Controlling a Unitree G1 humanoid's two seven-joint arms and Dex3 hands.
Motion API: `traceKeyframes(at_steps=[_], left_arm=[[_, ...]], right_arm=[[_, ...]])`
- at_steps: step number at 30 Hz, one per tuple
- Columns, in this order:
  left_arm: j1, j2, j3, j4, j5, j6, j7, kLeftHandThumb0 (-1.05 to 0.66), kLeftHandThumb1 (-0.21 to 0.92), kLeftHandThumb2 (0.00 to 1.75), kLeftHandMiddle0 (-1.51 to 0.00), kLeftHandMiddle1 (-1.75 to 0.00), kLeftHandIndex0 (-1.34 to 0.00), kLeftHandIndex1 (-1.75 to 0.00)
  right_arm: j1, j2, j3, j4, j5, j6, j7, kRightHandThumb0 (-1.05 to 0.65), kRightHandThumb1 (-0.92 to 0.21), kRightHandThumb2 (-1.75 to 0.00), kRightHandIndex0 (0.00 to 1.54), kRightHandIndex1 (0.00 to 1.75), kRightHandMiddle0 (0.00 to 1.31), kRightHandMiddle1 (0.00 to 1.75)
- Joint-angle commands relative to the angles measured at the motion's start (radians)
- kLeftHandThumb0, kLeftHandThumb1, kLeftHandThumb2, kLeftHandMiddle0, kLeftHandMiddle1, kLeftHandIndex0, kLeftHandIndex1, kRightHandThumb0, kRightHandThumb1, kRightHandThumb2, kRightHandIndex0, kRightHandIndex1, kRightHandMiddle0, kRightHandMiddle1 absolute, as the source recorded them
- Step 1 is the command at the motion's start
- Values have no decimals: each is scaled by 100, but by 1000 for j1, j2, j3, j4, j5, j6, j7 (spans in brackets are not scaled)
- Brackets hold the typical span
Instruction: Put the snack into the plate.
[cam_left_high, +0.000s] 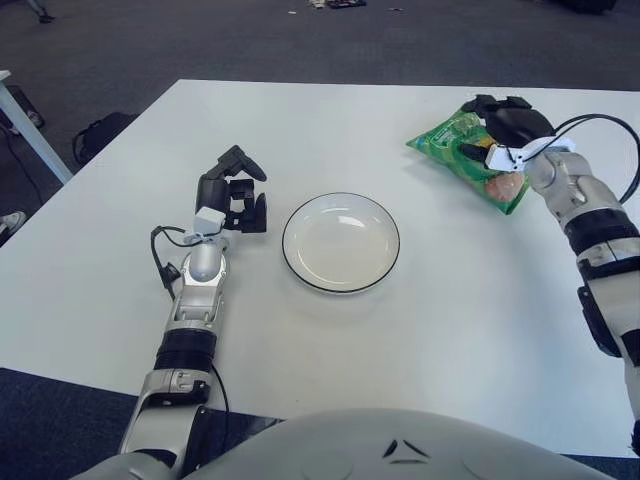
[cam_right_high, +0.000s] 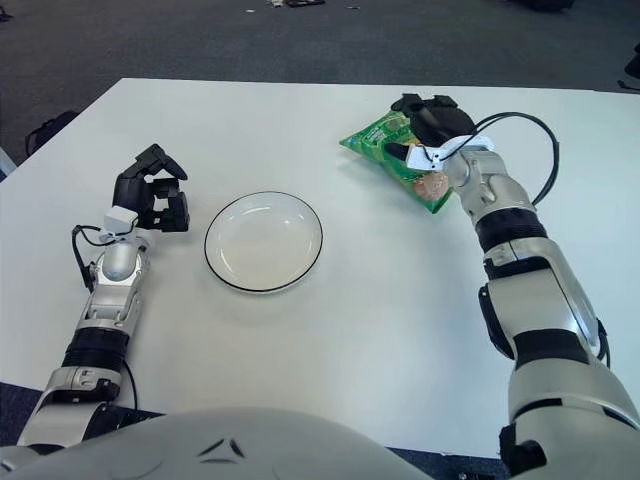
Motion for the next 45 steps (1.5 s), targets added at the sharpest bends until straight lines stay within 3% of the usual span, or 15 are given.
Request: traceKeyframes(at_steps=[1, 8, 17, 29, 36, 45], left_arm=[[136, -44, -11, 106, -10, -4, 1, -55, 16, 151, -143, -175, -75, -175], [132, -45, -8, 114, -5, -15, 10, -55, 17, 151, -143, -175, -75, -175], [130, -58, 4, 114, -36, -6, 2, -56, 15, 152, -143, -175, -76, -175], [130, -58, 8, 119, -61, -12, -3, -56, 14, 153, -143, -175, -77, -175], [127, -52, 6, 126, -57, -19, -4, -57, 14, 154, -143, -175, -77, -175], [123, -48, 5, 132, -39, -27, 7, -57, 14, 154, -144, -175, -77, -175]], right_arm=[[-39, 18, 31, 55, -26, -25, -12, -84, -92, -85, 0, 52, 0, 79], [-84, 72, 89, 232, -54, -7, -26, -82, -92, -82, 0, 50, 0, 79], [-73, 106, 116, 332, -38, 7, 9, -87, -92, -85, 0, 38, 0, 76], [-36, 118, 148, 341, -40, 2, 49, -98, -92, -86, 0, 3, 0, 63], [-20, 113, 165, 345, -43, 1, 43, -102, -92, -85, 0, 0, 0, 60], [-1, 111, 196, 359, -69, 40, -83, -95, -92, -90, 0, 0, 0, 65]])
